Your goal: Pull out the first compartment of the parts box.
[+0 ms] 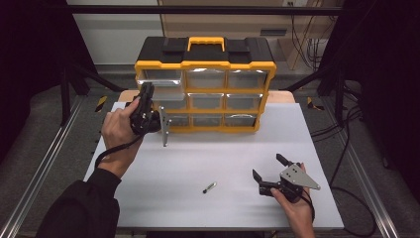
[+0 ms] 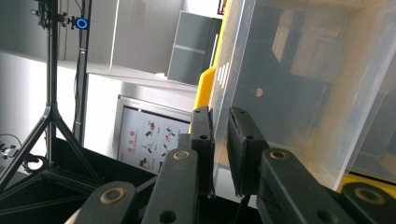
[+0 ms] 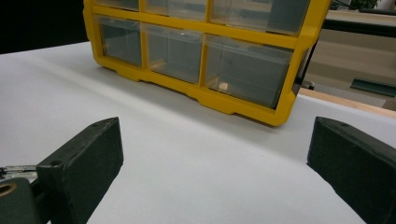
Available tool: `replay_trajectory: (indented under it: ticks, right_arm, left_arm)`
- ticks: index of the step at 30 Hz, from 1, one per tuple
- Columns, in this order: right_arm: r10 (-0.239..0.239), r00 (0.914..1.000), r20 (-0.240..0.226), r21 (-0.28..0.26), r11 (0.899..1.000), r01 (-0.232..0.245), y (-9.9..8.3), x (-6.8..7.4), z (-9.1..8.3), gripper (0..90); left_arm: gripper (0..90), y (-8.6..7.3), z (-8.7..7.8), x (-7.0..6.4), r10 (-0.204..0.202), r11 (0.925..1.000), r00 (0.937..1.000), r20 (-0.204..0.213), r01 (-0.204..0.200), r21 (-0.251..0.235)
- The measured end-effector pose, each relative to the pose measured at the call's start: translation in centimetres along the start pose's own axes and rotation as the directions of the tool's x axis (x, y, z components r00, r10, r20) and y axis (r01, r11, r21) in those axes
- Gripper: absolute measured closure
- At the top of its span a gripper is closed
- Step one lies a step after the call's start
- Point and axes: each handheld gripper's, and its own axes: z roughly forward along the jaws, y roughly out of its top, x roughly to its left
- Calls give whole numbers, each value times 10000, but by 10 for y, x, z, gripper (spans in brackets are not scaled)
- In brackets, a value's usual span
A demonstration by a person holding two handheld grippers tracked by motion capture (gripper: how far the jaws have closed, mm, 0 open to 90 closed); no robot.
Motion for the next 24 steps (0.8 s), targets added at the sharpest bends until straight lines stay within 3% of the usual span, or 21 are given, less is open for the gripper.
replay_trajectory:
  ticks: [24]
  right_arm:
    - [-17,10000,44,-1,10000,17,1,0,-1,39]
  left_arm:
    - [799,3,-8,-1,-173,9998,9998,-95,173,31]
